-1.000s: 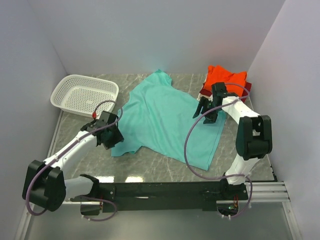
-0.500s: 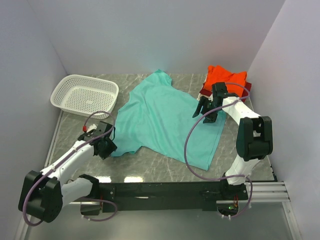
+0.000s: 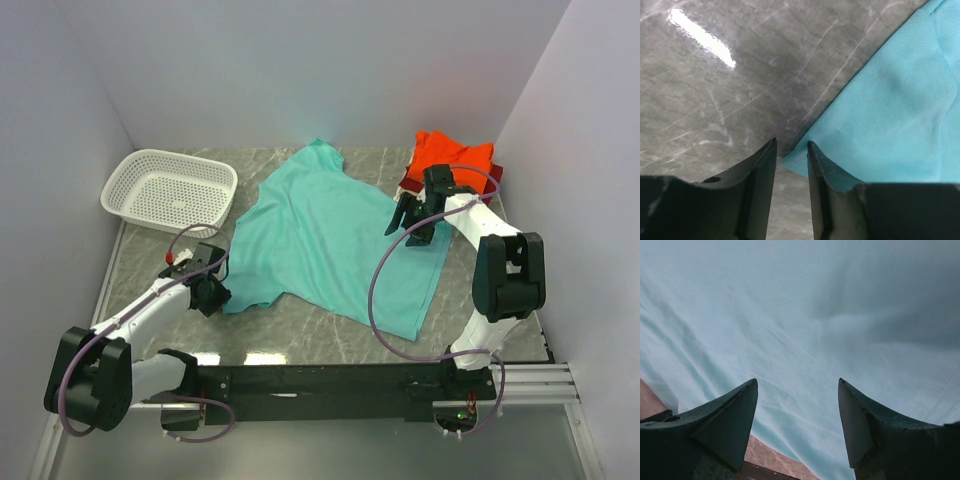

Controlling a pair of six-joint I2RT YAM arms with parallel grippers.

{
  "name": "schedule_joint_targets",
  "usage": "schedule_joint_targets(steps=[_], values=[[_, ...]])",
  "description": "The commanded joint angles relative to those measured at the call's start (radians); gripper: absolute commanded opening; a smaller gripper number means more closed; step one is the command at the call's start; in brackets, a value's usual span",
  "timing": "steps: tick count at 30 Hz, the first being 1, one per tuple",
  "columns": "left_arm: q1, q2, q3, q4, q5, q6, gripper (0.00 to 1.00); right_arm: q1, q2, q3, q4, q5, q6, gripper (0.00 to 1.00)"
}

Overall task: Fold and stack the t-shirts
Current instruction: Fold the tshirt

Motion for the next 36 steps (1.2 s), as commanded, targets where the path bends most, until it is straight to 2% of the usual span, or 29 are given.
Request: schedule_joint_targets(steps=[1,8,17,23,30,36], values=[[0.005,0.017,-0.006,0.053,0.024,0.029,0.36,0.006,-0.035,0.002,0.021,-0.003,0.006,0.72],[0.005,0.027,-0.009,0.066,0.045,0.044,0.34,0.005,-0.028,0.016,0.011,-0.002,0.008,0.72],[0.005,0.024,-0.052,0.056,0.065,0.024,0.22,0.006,-0.032,-0.003,0.016,0.0,0.008,0.72],[0.005,0.041,-0.054,0.084,0.081,0.047,0.01,0.009,-0.055,-0.026,0.018,-0.002,0.01,0.72],[0.038,0.038,0.069,0.05,0.091,0.107,0.0,0.065,-0.104,-0.102,0.008,0.046,0.034,0.71],[0.135,0.046,0.112,0.056,0.125,0.182,0.01,0.117,-0.198,-0.21,-0.053,0.158,0.065,0.7]])
